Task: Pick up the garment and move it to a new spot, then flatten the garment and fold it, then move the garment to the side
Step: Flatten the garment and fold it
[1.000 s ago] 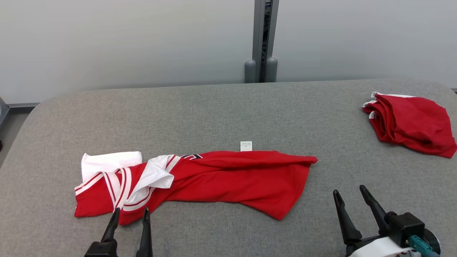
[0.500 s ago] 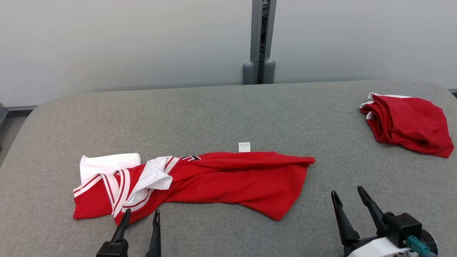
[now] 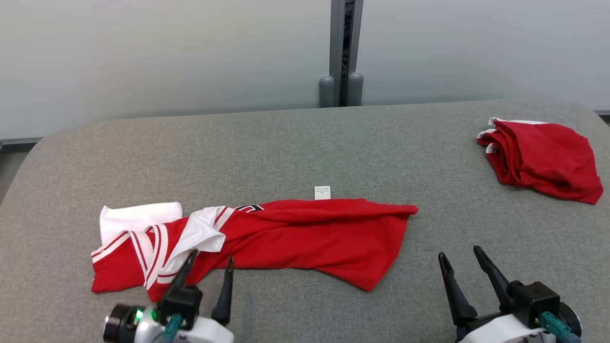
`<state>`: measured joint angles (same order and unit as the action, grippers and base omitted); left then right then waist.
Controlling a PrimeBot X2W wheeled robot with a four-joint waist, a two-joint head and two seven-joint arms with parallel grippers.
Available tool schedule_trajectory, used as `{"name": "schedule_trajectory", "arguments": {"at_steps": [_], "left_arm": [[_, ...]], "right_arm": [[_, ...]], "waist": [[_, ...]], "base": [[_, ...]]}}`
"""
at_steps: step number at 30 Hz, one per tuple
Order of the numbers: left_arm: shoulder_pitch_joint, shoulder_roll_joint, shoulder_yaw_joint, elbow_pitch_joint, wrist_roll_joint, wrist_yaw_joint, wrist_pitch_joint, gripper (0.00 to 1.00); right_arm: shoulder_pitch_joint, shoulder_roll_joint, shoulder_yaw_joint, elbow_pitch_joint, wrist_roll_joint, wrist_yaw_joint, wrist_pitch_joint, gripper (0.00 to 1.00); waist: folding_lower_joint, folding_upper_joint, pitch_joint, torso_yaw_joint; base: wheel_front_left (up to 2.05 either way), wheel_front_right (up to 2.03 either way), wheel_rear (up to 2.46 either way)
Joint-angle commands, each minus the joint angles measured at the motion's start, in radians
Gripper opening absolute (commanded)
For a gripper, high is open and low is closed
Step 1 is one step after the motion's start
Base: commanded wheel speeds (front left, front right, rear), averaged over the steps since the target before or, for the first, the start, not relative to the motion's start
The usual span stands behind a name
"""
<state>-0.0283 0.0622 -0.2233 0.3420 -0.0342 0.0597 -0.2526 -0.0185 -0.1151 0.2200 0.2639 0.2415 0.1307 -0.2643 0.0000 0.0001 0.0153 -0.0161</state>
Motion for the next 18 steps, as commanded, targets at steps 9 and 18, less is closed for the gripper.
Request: {"name": "schedule_trajectory", "arguments": {"at_steps": [9,18], "left_arm": [[-0.181,0.04,-0.025,0.127,0.072,0.03,0.048,1.0],[-0.262,0.052,-0.028,0.246,0.067,0.027,0.078,1.0]], "right_arm": [[-0.041,-0.016,0.014,-0.009,0.008,0.0,-0.001,1.0],[-0.062,-0.022,0.014,-0.011,0.011,0.0,-0.001,1.0]], "waist": [[0.0,-0.0001,0.052,-0.017],[0.0,-0.0001,0.094,-0.029]], "base": [[0.0,0.0,0.0],[0.0,0.0,0.0]]}}
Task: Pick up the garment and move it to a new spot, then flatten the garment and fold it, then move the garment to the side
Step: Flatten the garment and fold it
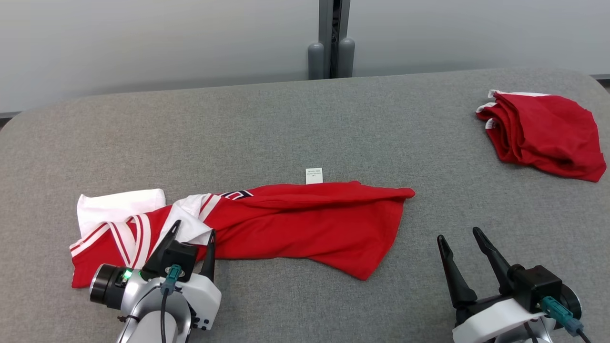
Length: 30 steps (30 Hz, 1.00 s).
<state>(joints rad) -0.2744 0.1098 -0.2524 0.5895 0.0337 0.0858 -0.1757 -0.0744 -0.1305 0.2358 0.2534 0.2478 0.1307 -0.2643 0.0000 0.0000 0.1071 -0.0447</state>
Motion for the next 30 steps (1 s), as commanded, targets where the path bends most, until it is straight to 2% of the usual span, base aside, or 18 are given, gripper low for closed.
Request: {"name": "schedule_trajectory", "arguments": {"at_steps": [1,2,3,4,5,6,17,24,30], "left_arm": [[-0.019,0.005,0.0,0.011,-0.002,0.003,0.006,1.0],[-0.032,0.007,-0.001,0.029,-0.002,0.008,0.008,1.0],[-0.038,0.008,-0.001,0.038,-0.002,0.008,0.006,0.93],[-0.044,0.007,-0.002,0.047,-0.004,0.01,0.001,0.5],[-0.05,0.006,-0.003,0.053,-0.006,0.012,-0.002,0.37],[-0.053,0.006,-0.003,0.057,-0.008,0.014,-0.009,0.0],[-0.06,0.014,0.015,0.03,-0.043,0.023,-0.068,0.0],[-0.006,0.034,0.061,-0.141,-0.078,0.053,-0.088,0.0],[0.052,0.061,0.081,-0.303,-0.088,0.062,-0.089,0.0]], "right_arm": [[-0.009,-0.007,-0.002,-0.001,0.005,0.0,-0.001,1.0],[-0.016,-0.006,0.0,-0.001,0.005,0.0,-0.001,1.0],[-0.019,-0.007,0.001,-0.001,0.005,0.0,-0.001,1.0],[-0.021,-0.008,0.003,-0.001,0.006,0.0,-0.001,1.0],[-0.023,-0.009,0.004,0.0,0.006,0.0,-0.001,1.0],[-0.024,-0.009,0.006,0.001,0.007,0.0,-0.001,1.0],[-0.064,-0.004,0.023,0.016,0.01,0.0,-0.001,1.0],[-0.108,-0.005,0.031,0.058,0.025,0.0,-0.001,1.0],[-0.185,-0.025,0.017,0.191,0.058,0.0,-0.001,1.0]], "waist": [[0.0,0.0,0.007,0.0],[0.0,0.0,0.015,0.001],[0.0,0.0,0.018,0.001],[0.0,0.0,0.021,0.002],[0.0,0.0,0.024,0.003],[0.0,0.0,0.025,0.004],[0.0,0.0,0.036,0.035],[0.0,0.0,0.056,0.062],[0.0,0.0,0.08,0.094]], "base": [[0.0,0.0,0.0],[0.0,0.0,0.0],[0.0,0.0,0.0],[0.0,0.0,0.0],[0.0,0.0,0.0],[0.0,0.0,0.0],[0.0,0.0,0.0],[0.0,0.0,0.0],[0.0,0.0,0.0]]}}
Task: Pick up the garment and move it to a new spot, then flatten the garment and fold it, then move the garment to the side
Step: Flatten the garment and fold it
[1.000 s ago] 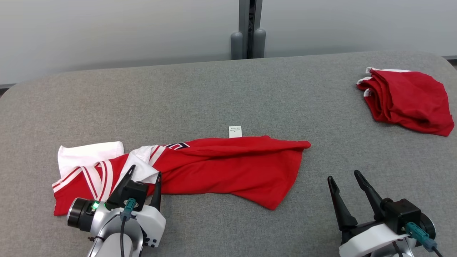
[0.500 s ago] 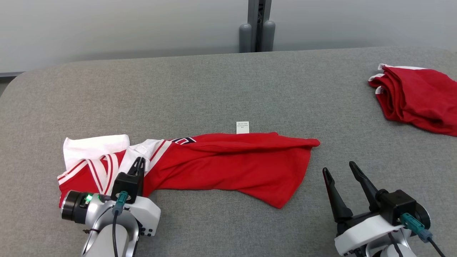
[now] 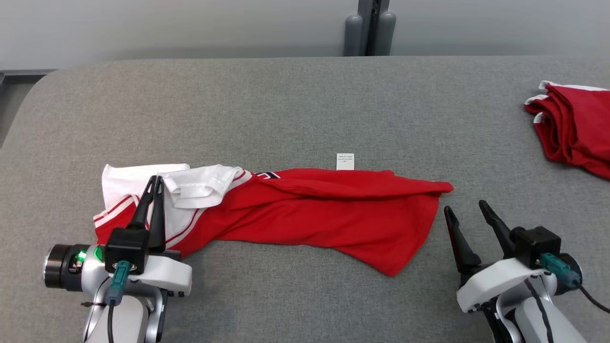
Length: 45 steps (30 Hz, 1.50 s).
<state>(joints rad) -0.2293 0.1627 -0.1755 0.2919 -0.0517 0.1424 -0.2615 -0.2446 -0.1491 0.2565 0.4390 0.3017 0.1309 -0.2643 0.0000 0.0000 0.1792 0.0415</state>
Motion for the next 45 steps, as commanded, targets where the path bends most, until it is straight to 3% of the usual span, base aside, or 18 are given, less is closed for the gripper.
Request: {"name": "schedule_trajectory", "arguments": {"at_steps": [1,16,17,19,23,31,45], "left_arm": [[0.013,0.009,0.007,-0.025,-0.003,0.009,-0.003,0.0],[-0.002,0.008,-0.01,-0.097,0.002,0.019,-0.004,0.0],[-0.005,0.009,-0.011,-0.096,0.001,0.019,-0.004,0.0],[-0.009,0.011,-0.011,-0.093,0.0,0.019,-0.004,0.0],[-0.017,0.015,-0.01,-0.101,-0.001,0.02,-0.004,0.0],[-0.037,0.026,0.0,-0.163,-0.019,0.0,-0.004,0.0],[-0.185,0.074,0.079,-0.325,-0.178,-0.143,0.012,0.0]], "right_arm": [[-0.033,-0.009,-0.001,0.031,0.014,0.0,-0.001,1.0],[-0.255,-0.067,0.149,0.294,0.188,0.0,-0.001,0.99],[-0.265,-0.069,0.159,0.301,0.192,0.0,-0.001,0.47],[-0.274,-0.071,0.17,0.308,0.196,0.0,-0.001,0.0],[-0.284,-0.087,0.174,0.286,0.188,0.0,-0.001,0.0],[-0.259,-0.102,0.086,0.143,0.129,0.0,-0.001,0.0],[-0.313,-0.201,-0.019,-0.129,0.05,0.0,-0.001,0.0]], "waist": [[0.0,0.0,0.013,0.013],[0.0,0.0,0.09,0.08],[0.0,0.0,0.091,0.082],[0.0,0.0,0.095,0.085],[0.0,0.0,0.091,0.081],[0.0,0.0,0.046,0.041],[0.0,0.0,-0.097,-0.035]], "base": [[0.0,0.0,0.0],[0.0,0.0,0.0],[0.0,0.0,0.0],[0.0,0.0,0.0],[0.0,0.0,0.0],[0.0,0.0,0.0],[0.0,0.0,0.0]]}}
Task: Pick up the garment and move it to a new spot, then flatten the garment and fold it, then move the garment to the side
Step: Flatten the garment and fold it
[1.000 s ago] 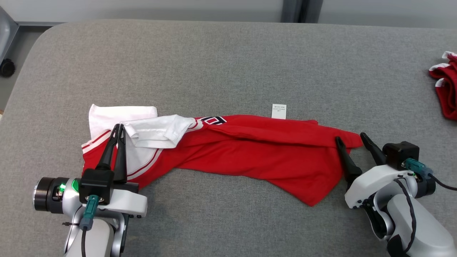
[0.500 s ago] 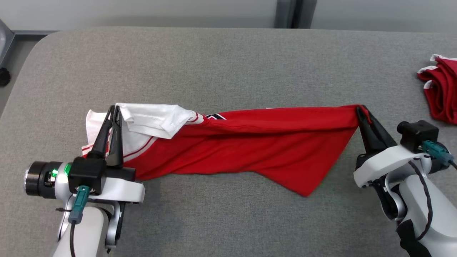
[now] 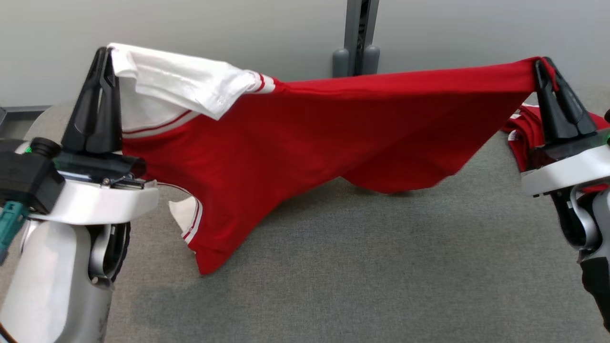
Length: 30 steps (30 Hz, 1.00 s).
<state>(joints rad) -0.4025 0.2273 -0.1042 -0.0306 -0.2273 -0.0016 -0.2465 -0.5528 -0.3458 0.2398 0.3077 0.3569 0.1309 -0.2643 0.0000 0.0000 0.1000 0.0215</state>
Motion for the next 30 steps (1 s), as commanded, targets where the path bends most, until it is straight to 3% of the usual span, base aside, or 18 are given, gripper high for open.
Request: {"name": "schedule_trajectory", "arguments": {"at_steps": [1,9,16,21,25,30], "left_arm": [[-0.025,0.011,0.009,-0.01,-0.013,-0.01,0.005,0.0],[-0.146,0.059,0.007,-0.064,-0.07,-0.071,0.078,0.0],[-0.271,0.086,-0.035,-0.027,-0.107,-0.102,0.14,0.0],[-0.461,0.101,-0.121,0.194,-0.06,-0.12,0.12,0.0],[-0.648,0.096,-0.156,0.379,-0.005,-0.12,0.067,0.0],[-0.85,0.079,-0.16,0.554,0.045,-0.086,0.012,0.0]], "right_arm": [[-0.013,-0.015,-0.003,-0.01,-0.006,0.0,-0.001,0.0],[-0.101,-0.086,-0.009,-0.073,0.001,0.0,-0.001,0.0],[-0.22,-0.121,0.015,-0.029,0.013,0.0,0.055,0.0],[-0.402,-0.103,0.106,0.135,0.034,0.0,0.083,0.0],[-0.571,-0.086,0.152,0.267,0.05,0.0,0.046,0.0],[-0.746,-0.066,0.183,0.381,0.047,0.0,0.018,0.0]], "waist": [[0.0,0.0,-0.028,-0.02],[0.0,0.0,-0.08,-0.066],[0.0,0.0,-0.052,-0.081],[0.0,0.0,0.056,-0.067],[0.0,0.0,0.155,-0.05],[0.0,0.0,0.254,-0.037]], "base": [[0.0,0.0,0.0],[0.0,0.0,0.0],[0.0,0.0,0.0],[0.0,0.0,0.0],[0.0,0.0,0.0],[0.0,0.0,0.0]]}}
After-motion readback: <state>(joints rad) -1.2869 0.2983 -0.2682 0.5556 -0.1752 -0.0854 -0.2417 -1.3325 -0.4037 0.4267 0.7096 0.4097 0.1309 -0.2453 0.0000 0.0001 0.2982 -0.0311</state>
